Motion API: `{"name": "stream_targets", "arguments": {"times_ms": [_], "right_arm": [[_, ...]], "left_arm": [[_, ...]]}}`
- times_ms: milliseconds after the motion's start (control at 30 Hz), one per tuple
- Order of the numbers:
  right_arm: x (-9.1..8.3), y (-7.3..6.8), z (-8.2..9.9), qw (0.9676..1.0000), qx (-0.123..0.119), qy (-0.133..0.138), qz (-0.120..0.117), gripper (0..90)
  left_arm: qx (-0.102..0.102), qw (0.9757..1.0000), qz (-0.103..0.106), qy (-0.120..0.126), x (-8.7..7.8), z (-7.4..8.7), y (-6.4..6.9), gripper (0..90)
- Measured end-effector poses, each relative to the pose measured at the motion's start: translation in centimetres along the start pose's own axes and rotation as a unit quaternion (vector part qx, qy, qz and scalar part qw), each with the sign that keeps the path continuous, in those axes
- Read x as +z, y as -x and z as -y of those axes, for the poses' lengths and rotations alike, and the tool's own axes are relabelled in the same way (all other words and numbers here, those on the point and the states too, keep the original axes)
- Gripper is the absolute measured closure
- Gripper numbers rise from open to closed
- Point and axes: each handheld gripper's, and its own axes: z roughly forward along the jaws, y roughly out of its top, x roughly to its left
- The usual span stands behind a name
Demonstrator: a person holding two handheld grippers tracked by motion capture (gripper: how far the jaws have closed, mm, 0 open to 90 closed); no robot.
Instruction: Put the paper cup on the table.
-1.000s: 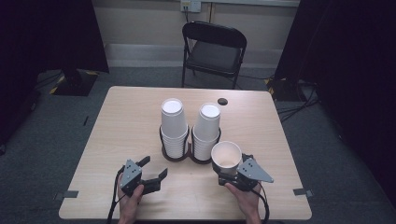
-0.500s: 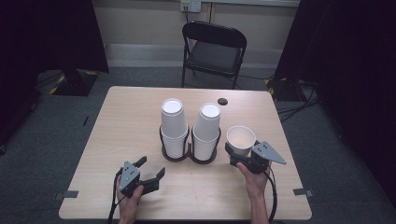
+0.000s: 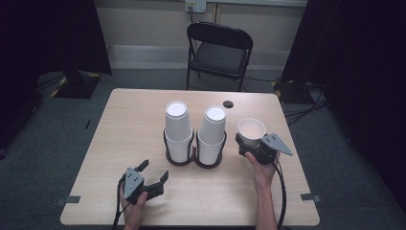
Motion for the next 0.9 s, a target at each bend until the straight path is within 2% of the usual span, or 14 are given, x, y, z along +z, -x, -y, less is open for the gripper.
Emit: {"name": "stream_targets", "arguments": {"times_ms": [167, 267, 333, 433, 500, 633, 733, 900], "right_arm": [[1.0, 0.7, 0.6, 0.9998, 0.015, -0.007, 0.005, 14.1], [1.6, 1.2, 1.0, 0.9995, 0.024, -0.017, 0.007, 14.1], [1.9, 1.4, 1.3, 0.9993, 0.032, -0.018, 0.009, 14.0], [2.4, 1.6, 1.6, 0.9990, 0.041, -0.018, 0.009, 13.9], [3.0, 1.6, 1.6, 0.9988, 0.032, -0.035, 0.009, 13.8], [4.0, 1.6, 1.6, 0.9987, 0.019, -0.047, 0.007, 13.8], [4.4, 1.8, 2.0, 0.9976, 0.019, -0.066, 0.008, 13.8], [4.8, 2.3, 2.9, 0.9961, 0.026, -0.084, 0.010, 13.6]], "left_arm": [[0.014, 0.9999, -0.009, -0.003, 0.0, 0.0, 0.2, 16.3], [0.009, 1.0000, -0.002, -0.002, 0.0, 0.0, 0.1, 16.3], [0.001, 1.0000, -0.005, -0.001, 0.0, 0.0, 0.1, 16.2], [0.000, 0.9999, -0.012, 0.002, 0.0, 0.0, 0.1, 16.1], [-0.001, 1.0000, -0.009, 0.001, 0.0, 0.0, 0.1, 16.2], [-0.001, 1.0000, -0.006, 0.003, -0.1, 0.0, 0.0, 16.2], [0.002, 0.9999, -0.011, 0.001, 0.0, 0.0, 0.0, 16.2], [0.001, 1.0000, -0.007, 0.000, 0.0, 0.0, 0.1, 16.2]]}}
